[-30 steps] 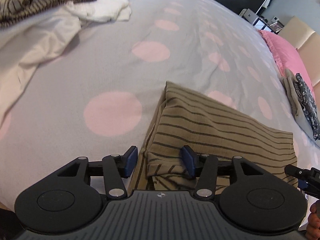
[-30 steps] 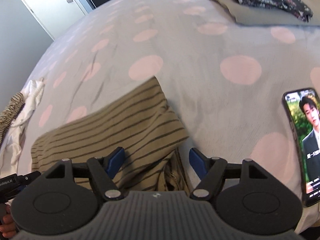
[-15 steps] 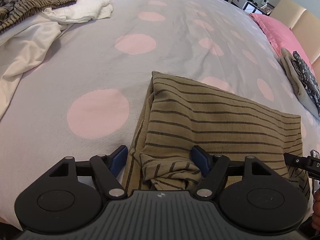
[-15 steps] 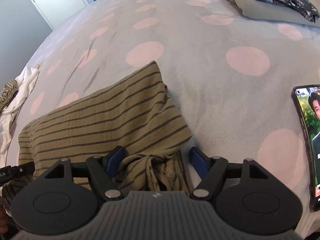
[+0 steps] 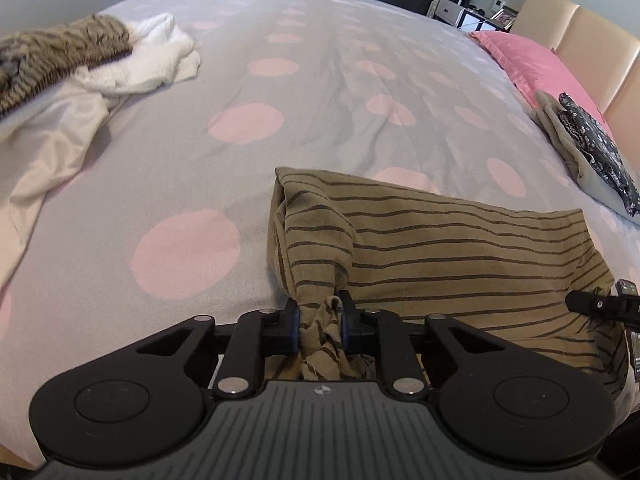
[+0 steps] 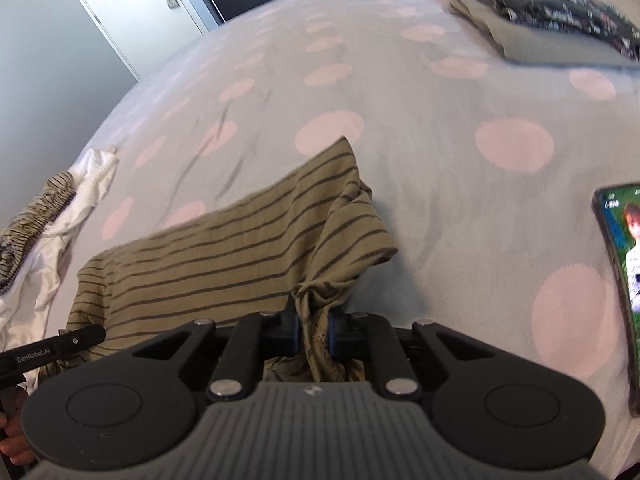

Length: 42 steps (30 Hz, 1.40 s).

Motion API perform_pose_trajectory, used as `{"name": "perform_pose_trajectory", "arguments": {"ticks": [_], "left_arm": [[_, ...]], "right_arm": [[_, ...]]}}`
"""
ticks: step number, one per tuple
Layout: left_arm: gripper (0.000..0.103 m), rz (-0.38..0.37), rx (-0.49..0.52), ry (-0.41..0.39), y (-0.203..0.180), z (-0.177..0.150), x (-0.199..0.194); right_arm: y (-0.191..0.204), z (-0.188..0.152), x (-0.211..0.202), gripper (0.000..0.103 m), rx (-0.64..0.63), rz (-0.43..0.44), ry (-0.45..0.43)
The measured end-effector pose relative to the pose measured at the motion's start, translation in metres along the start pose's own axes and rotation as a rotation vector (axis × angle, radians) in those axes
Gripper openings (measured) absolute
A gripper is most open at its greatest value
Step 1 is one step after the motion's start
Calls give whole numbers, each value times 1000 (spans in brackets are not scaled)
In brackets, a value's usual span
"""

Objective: Fold clothes
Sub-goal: 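Lift the folded shirt with both tools and carry it beside the clothes stack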

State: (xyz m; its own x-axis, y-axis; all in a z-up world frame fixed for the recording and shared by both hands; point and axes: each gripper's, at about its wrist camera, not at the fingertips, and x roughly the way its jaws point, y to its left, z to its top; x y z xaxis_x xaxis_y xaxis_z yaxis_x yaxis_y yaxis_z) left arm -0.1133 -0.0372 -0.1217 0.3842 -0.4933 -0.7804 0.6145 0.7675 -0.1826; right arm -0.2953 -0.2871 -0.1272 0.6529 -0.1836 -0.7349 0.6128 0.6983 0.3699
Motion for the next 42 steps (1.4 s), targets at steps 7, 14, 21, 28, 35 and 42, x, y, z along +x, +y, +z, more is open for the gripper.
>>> {"name": "perform_pose_trajectory", "arguments": {"ticks": [7,14,21,28,35,42], "left_arm": [[12,-28,24,-97,-10,9,-28],[11,-111,37,-165,-36,29,-53],[11,-243,40,-213,-91,63,-58],[11,-420,115,-214,-179,87,-45],[10,-535,216,-182,-274,91,-20],[10,-600,289,-117,-364,72,13]], "right_arm": [[7,7,-24,11,-9,30,-68],[-3,32,-59,10,14,38,-117],[-45,82,-116,10,64,36,-201],[-114,128,-178,10,70,-41,-286],[-200,156,-220,10,120,-103,-324],[-278,166,-241,10,133,-201,-336]]}}
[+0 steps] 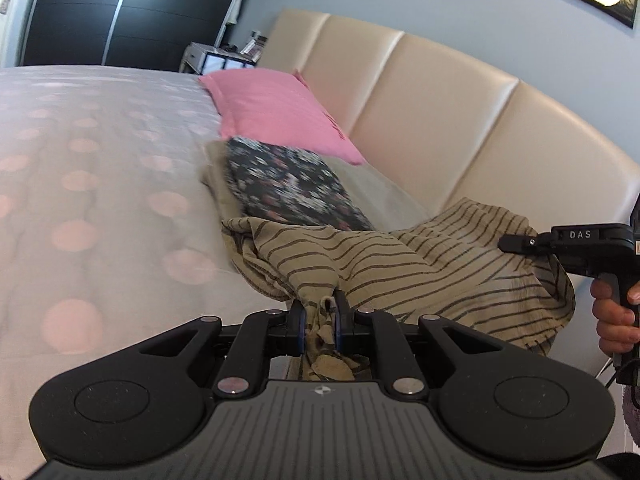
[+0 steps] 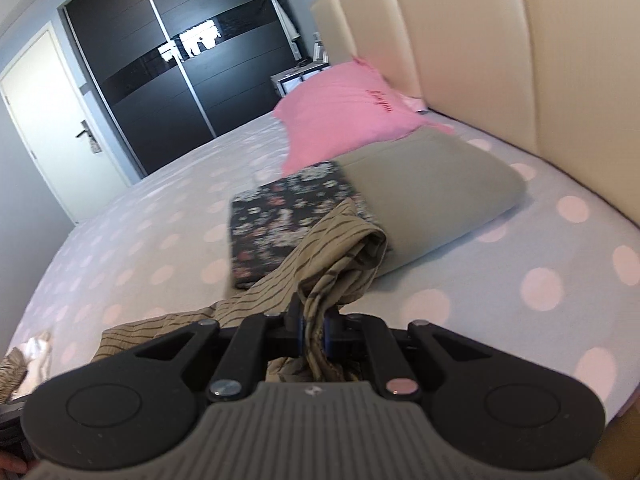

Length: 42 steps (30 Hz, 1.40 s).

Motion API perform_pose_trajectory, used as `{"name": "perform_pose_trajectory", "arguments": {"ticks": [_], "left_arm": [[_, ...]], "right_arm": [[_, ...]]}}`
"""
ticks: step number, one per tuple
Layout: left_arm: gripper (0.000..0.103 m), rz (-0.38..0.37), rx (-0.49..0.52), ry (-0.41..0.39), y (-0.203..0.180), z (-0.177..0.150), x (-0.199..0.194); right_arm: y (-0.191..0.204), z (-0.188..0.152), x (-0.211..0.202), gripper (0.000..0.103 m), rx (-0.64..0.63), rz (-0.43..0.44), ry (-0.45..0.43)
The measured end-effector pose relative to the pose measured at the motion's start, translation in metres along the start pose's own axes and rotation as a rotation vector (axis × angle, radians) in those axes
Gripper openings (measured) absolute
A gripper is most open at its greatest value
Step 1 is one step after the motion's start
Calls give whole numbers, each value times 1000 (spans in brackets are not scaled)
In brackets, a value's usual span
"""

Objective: Fold clothes
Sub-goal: 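Lift the folded shirt with both tools and carry it beside the clothes stack, then lower the shirt onto the bed beside the stack and open both tools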

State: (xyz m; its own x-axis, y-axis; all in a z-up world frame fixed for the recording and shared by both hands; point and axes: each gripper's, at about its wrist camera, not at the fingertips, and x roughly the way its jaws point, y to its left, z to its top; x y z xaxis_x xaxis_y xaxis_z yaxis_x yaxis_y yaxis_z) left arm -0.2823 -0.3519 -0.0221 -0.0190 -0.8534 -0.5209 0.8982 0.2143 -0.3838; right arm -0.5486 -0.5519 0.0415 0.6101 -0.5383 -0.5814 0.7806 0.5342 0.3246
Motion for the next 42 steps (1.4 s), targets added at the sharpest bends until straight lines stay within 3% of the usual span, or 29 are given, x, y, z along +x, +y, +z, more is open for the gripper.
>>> {"name": "perform_pose_trajectory", "arguments": {"ticks": [11,23,27,32,35,38,40,42], "left_arm": [[10,22,16,57,-55,-15,92],[10,93,59,77,-87,-16,172],[10,145,112,50,-96,-23,190],[10,159,133,103,-97,-31,207],[10,172,153,140,-95,-37,214],[14,196,167,182,-90,-40,219],[24,203,175,186,-86,-41,215],[28,200,171,188,-82,-40,207]], "right_arm": [[-108,19,37,10,45,-38,24],[-171,40,113,10,74,-89,23],[-188,40,134,10,93,-107,26],[-198,34,158,11,89,-150,52],[-203,29,166,18,91,-200,76],[-206,25,169,25,79,-322,103],[-208,24,162,28,90,-363,98],[-210,23,155,28,101,-401,90]]}}
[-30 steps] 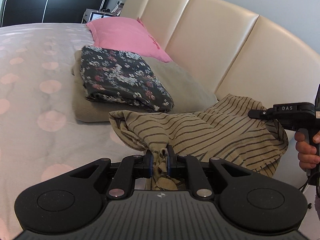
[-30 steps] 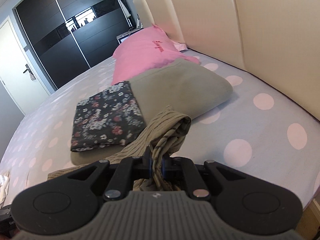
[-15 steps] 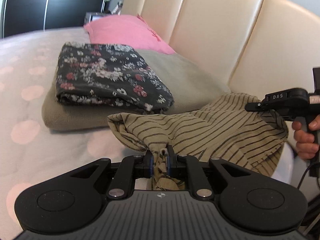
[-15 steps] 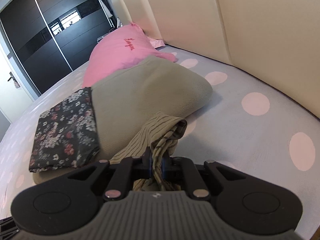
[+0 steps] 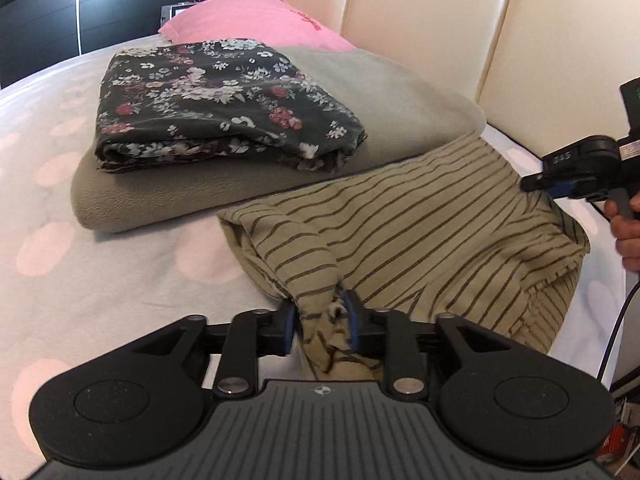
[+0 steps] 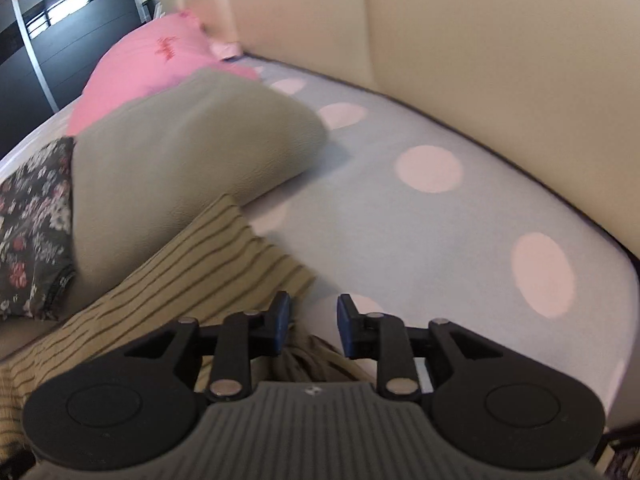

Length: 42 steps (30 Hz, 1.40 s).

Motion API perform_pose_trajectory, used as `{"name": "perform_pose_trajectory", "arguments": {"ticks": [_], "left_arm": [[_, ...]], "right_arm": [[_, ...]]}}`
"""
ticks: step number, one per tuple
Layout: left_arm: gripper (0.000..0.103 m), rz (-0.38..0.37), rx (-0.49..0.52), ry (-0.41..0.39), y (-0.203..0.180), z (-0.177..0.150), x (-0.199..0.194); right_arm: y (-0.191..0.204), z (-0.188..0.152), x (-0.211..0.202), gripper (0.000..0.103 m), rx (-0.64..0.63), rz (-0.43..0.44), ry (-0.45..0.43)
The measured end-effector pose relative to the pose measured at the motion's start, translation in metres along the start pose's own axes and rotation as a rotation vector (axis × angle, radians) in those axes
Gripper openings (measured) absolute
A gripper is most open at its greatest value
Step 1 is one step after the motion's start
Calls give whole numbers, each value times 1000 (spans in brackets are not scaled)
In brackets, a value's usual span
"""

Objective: Fold clothes
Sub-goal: 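Lower the shirt onto the bed beside the stack and open both tools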

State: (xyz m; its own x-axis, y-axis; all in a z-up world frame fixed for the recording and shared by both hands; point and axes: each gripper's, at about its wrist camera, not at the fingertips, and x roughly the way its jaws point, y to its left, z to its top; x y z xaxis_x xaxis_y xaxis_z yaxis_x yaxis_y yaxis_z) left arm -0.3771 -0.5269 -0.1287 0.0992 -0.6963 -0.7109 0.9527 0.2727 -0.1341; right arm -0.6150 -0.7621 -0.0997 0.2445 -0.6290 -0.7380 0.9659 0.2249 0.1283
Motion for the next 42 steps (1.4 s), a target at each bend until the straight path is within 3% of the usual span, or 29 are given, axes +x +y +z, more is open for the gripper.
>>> {"name": "perform_pose_trajectory", "arguments": {"ticks": [6,10,14,22,27,30,36,42], "left_arm": [[28,23,-1,-71,12,-2,-40],[28,-37,22,-119,3,6,-52],[26,-88,124,-89,-23,-2,-48],[19,-3,291,76,-41,-30,-8],[19,-2,335,104,-40,-35,2],[19,2,348,118,-44,-33,-2],[19,-50,329,72,-33,-23,-31],[26,-94,319,29,-27,-3,-72]], "right_arm": [[-6,-10,-45,27,0,11,-84],[3,-26,-69,24,-49,84,-108],[22,-54,-68,23,-161,110,-70],[9,-100,-37,21,-223,27,26],[-3,-106,-33,21,-137,45,27],[4,-102,-38,21,-133,-1,58],[17,-99,-71,23,-104,-93,130],[39,-97,-140,41,-50,-124,160]]}}
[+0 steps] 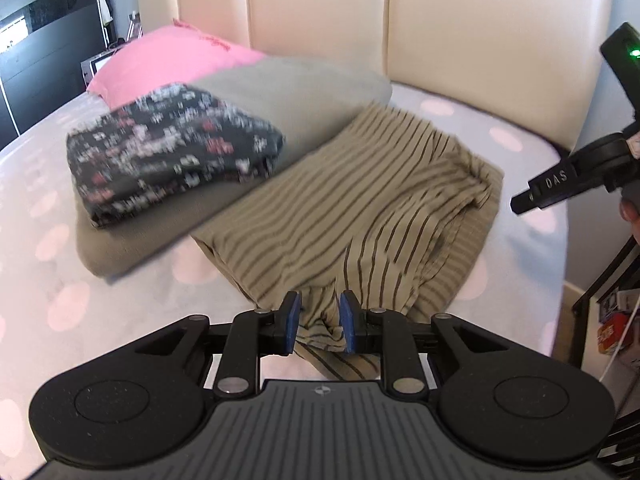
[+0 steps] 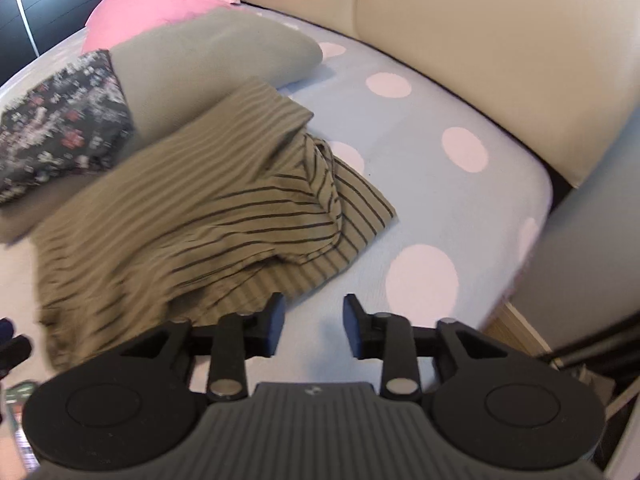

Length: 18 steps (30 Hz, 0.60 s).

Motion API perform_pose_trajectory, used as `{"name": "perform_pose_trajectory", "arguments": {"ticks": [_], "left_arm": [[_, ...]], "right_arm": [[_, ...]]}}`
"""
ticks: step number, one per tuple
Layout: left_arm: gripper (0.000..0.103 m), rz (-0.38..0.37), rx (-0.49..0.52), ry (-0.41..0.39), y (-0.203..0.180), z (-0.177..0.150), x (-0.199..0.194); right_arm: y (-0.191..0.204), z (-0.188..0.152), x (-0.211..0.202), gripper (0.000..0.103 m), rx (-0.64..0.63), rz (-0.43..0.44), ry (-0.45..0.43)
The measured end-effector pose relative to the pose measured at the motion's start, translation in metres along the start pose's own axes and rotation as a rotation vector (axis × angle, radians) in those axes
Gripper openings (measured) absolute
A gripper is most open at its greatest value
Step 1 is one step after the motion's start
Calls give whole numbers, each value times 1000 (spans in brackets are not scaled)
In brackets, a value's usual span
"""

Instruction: Fold clothes

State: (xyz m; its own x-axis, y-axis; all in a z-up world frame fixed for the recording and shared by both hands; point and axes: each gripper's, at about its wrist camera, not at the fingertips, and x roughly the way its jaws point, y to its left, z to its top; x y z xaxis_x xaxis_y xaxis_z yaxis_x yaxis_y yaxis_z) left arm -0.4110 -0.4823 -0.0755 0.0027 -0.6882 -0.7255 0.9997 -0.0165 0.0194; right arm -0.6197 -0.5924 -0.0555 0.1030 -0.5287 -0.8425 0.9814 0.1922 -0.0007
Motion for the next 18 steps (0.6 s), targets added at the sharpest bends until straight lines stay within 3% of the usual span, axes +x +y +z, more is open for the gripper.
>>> {"name": "perform_pose_trajectory", "arguments": {"ticks": [4,6,10,13,18], "left_arm": [[29,-48,-2,-15,4,10,-26],[31,-57,-2,-32,5,13,-38],[37,-56,11,-55,7,13,-56],[41,-58,21,-60,9,10,-65],[47,-66,31,-49,11,-5,-74]], "right_arm": [[21,-14,-50,52,55,23,-12],[34,-26,-73,52,76,28,-25],[65,-54,-110,54,92,-23,-135],[79,-80,-127,55,137,-42,-194],[93,-113,-134,56,161,-77,-214]]}}
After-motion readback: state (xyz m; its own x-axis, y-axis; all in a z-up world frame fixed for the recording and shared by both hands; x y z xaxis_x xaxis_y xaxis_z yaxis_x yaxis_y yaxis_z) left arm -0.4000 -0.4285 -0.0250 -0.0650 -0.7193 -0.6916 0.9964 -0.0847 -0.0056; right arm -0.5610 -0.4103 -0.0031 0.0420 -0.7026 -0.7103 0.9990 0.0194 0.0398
